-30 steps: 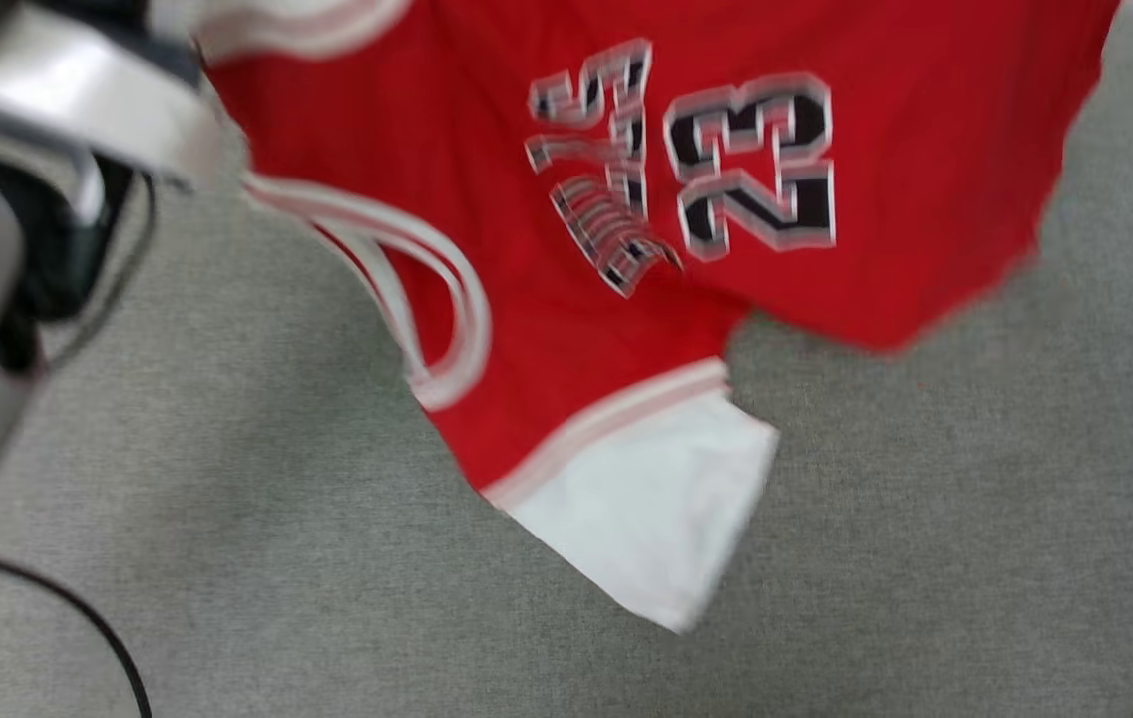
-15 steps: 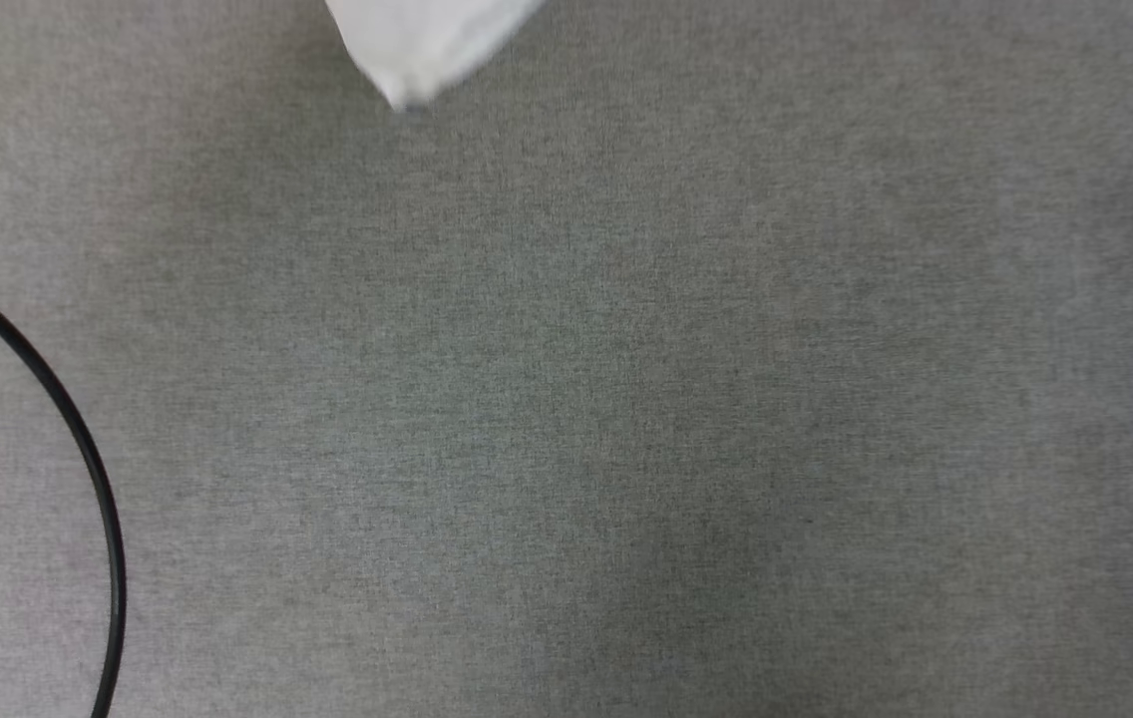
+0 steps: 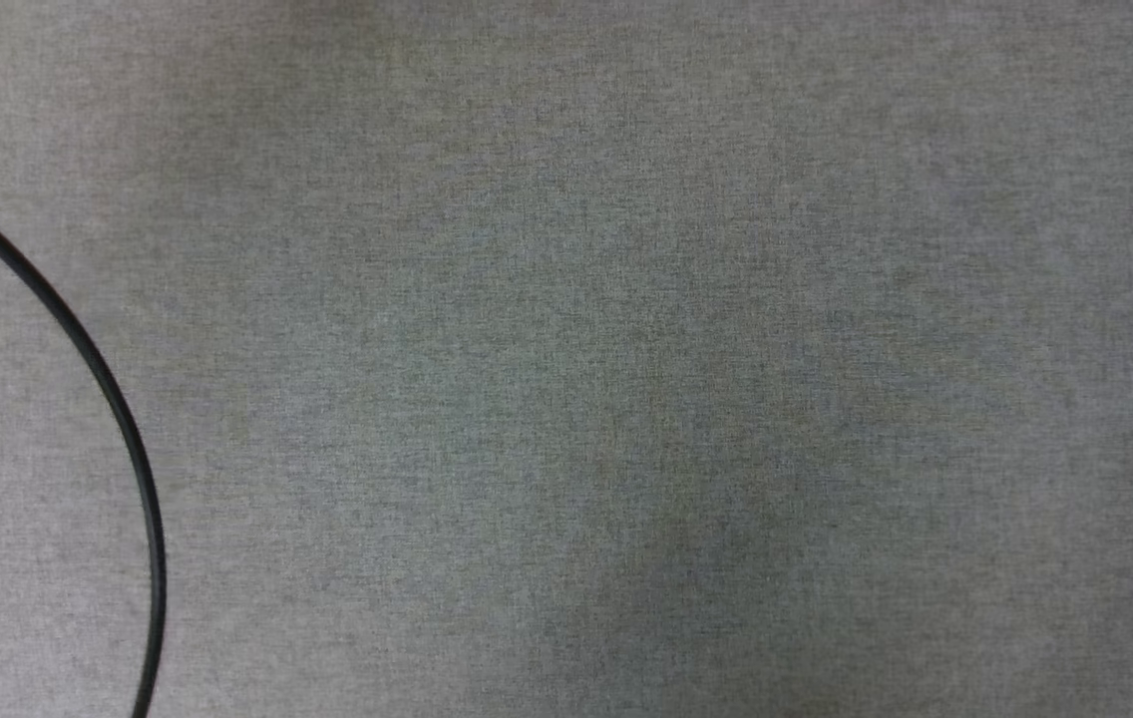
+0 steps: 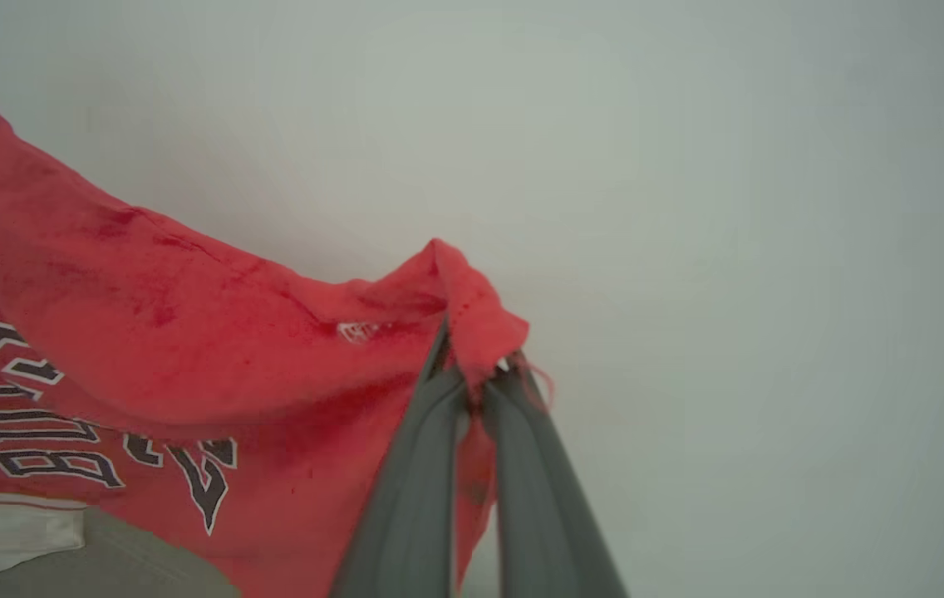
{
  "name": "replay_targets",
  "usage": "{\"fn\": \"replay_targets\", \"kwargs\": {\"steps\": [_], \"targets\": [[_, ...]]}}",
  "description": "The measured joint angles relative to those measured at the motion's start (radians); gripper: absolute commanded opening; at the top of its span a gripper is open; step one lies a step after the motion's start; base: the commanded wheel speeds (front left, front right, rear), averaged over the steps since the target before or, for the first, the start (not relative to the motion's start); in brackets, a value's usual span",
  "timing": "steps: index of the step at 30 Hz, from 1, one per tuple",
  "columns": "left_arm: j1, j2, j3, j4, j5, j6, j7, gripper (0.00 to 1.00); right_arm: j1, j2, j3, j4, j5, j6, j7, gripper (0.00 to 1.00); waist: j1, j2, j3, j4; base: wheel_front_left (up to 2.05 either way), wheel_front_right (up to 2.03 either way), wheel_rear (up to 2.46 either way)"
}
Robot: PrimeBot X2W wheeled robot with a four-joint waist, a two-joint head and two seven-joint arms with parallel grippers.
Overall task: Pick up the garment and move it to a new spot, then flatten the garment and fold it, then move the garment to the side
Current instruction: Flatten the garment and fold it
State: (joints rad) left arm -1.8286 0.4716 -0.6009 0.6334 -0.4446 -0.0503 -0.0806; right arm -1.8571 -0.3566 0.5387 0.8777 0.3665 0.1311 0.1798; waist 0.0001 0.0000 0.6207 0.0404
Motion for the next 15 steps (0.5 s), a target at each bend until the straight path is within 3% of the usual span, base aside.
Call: {"fn": "replay_targets", "kwargs": {"steps": [10, 15], "targets": [[0.317, 0.000, -0.037, 0.023, -0.058, -0.018, -0.100, 0.00, 0.274, 0.039, 0.130, 0.051, 0.135, 0.000, -0.103, 0.00, 0.0000, 0.0000, -0.065, -0.018, 0.00, 0.00, 0.00], [0.545, 0.034, -0.043, -0.024, -0.101, -0.008, -0.132, 0.00, 0.440, 0.032, 0.214, 0.044, 0.204, 0.000, -0.136, 0.00, -0.0001, 0.0000, -0.125, -0.028, 0.00, 0.00, 0.00]]}}
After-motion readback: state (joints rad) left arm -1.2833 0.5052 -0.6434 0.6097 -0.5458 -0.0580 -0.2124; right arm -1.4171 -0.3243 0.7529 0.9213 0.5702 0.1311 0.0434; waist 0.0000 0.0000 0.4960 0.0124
